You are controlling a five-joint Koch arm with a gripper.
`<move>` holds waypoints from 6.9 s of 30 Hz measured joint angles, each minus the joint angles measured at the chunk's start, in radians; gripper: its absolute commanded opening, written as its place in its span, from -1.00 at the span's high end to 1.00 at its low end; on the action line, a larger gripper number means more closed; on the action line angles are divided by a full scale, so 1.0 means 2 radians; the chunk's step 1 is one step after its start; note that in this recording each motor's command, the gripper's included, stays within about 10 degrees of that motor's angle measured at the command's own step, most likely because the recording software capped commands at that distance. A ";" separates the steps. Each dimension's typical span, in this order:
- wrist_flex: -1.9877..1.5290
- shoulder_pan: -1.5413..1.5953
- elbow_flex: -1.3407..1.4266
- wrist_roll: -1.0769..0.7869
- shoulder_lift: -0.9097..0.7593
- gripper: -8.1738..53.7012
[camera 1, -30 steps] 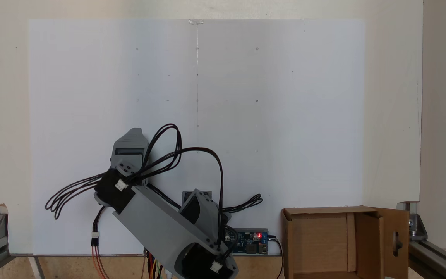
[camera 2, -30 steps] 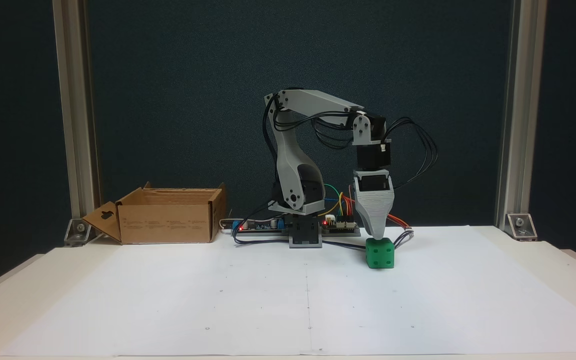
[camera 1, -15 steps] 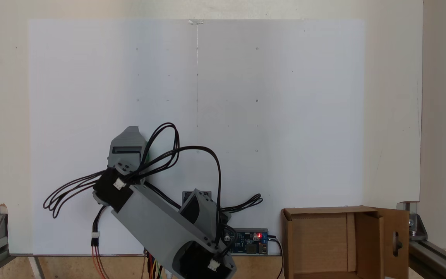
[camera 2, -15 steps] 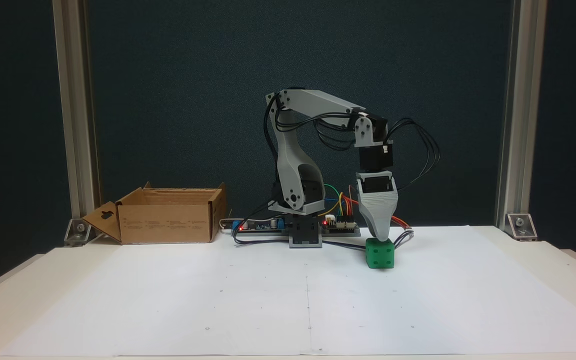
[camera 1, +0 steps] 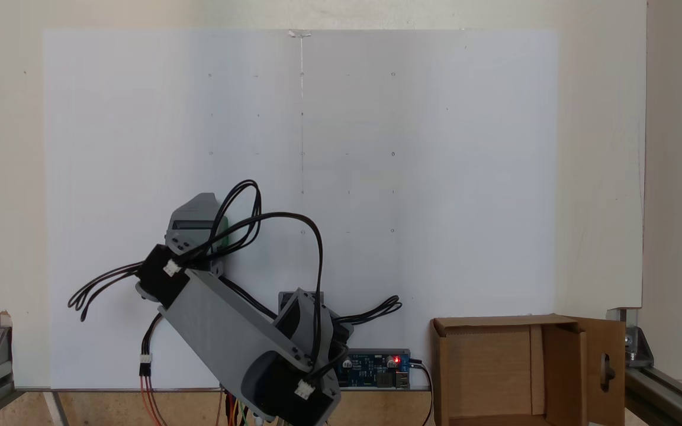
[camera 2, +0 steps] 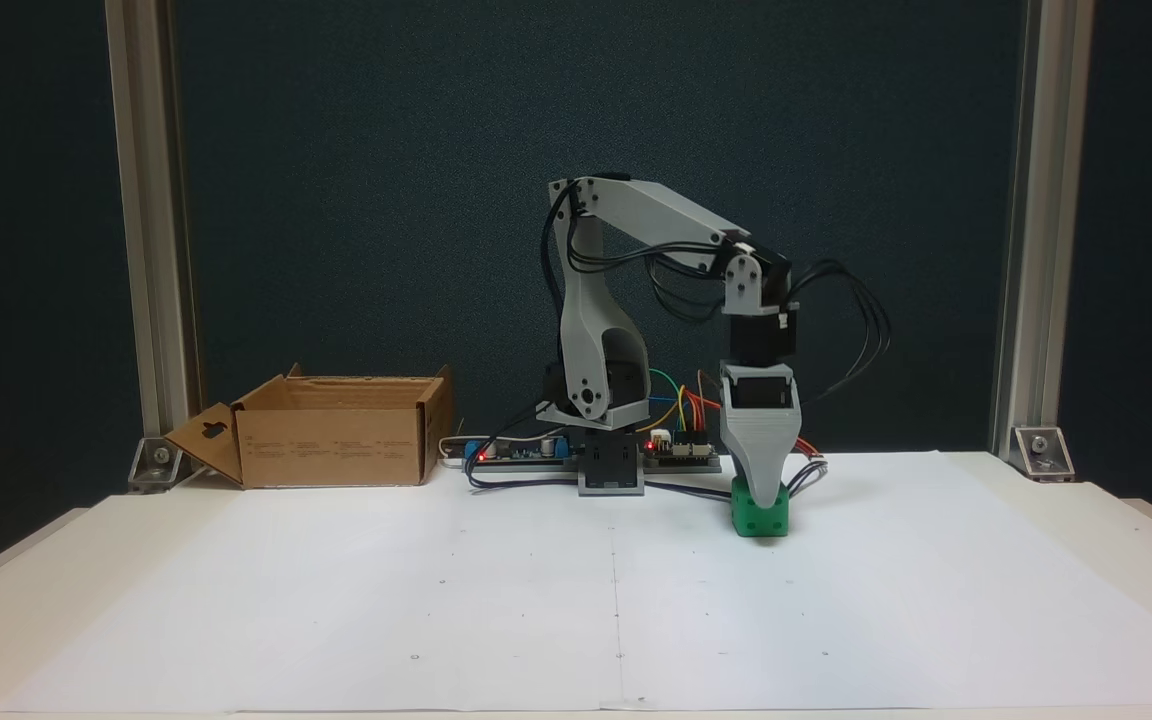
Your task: Grasp a green dice and put it in the bin.
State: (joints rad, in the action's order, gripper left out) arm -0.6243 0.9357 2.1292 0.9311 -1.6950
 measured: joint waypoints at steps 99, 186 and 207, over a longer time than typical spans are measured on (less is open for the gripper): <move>-0.332 -0.697 -0.393 -0.413 -0.027 0.37; 0.258 -0.489 0.088 -0.472 -0.275 -0.70; 0.707 -0.485 0.370 -0.470 -0.281 -0.69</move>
State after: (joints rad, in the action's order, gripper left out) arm 0.7900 -0.0337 2.8685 -0.0092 -2.2580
